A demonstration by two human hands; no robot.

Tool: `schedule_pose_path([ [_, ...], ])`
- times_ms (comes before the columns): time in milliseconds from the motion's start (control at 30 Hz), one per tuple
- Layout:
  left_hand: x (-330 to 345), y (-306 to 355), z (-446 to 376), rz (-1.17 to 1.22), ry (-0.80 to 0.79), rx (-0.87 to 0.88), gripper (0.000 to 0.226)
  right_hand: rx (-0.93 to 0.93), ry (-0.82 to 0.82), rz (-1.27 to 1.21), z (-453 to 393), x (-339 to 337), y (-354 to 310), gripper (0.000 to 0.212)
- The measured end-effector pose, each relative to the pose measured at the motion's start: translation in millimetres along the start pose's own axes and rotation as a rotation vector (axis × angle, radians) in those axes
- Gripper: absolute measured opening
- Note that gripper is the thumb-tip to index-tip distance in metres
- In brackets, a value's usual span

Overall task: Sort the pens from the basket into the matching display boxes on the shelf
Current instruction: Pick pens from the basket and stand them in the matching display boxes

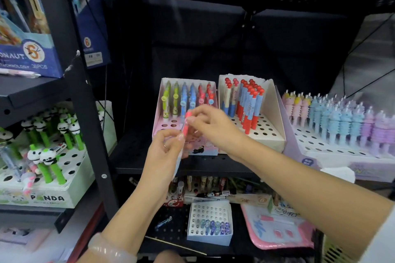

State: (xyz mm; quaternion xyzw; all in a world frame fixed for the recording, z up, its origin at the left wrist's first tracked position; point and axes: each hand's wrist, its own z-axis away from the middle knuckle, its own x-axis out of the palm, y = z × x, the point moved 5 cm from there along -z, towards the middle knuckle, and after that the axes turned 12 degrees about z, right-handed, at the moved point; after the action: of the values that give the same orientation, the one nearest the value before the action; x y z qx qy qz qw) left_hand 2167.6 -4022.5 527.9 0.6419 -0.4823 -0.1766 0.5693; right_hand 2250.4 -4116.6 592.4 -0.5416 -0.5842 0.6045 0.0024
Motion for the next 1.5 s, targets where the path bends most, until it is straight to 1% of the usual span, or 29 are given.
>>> schedule_pose_path([
  [33,1,4,-1,-0.101,-0.018,0.032,0.007,-0.006,0.069,0.003,-2,-10,0,0.014],
  [133,1,14,-2,-0.331,-0.051,0.117,0.021,-0.018,0.348,-0.141,-12,-51,0,0.003],
  [167,1,15,-1,-0.395,-0.060,0.133,0.026,-0.028,0.446,-0.141,-15,-65,0,0.006],
  [233,2,15,1,-0.501,-0.071,0.140,0.033,-0.049,0.572,-0.028,-24,-82,3,0.007],
  [267,1,14,1,-0.531,-0.071,0.139,0.035,-0.051,0.584,0.036,-28,-84,5,0.005],
  [367,-1,12,1,-0.533,-0.067,0.114,0.036,-0.032,0.508,0.173,-37,-72,15,0.005],
  [533,-1,4,2,-0.555,-0.122,0.075,0.036,-0.077,0.357,0.380,-41,-39,23,0.025],
  [633,-2,4,2,-0.552,-0.126,0.068,0.038,-0.086,0.319,0.465,-42,-30,22,0.026],
  [767,0,8,4,-0.538,-0.121,0.075,0.034,-0.055,0.268,0.456,-37,-27,21,0.027],
  [867,6,15,9,-0.499,-0.120,0.115,0.030,-0.037,0.245,0.421,-27,-34,24,0.033],
  [933,18,17,15,-0.446,-0.145,0.143,0.030,-0.034,0.219,0.393,-15,-42,27,0.035],
  [1067,58,-1,33,-0.364,-0.268,0.100,0.033,-0.055,0.063,0.322,30,-57,33,0.031],
  [1167,93,-24,48,-0.309,-0.374,0.040,0.030,-0.027,-0.038,0.309,74,-75,51,0.029],
  [1300,143,-67,82,-0.268,-0.521,-0.068,0.029,0.077,-0.077,0.326,141,-103,93,0.026],
  [1400,179,-101,114,-0.276,-0.641,-0.131,0.035,0.206,-0.092,0.333,192,-123,137,0.024],
  [1500,211,-132,140,-0.297,-0.748,-0.207,0.033,0.357,-0.065,0.352,245,-140,187,0.021],
])
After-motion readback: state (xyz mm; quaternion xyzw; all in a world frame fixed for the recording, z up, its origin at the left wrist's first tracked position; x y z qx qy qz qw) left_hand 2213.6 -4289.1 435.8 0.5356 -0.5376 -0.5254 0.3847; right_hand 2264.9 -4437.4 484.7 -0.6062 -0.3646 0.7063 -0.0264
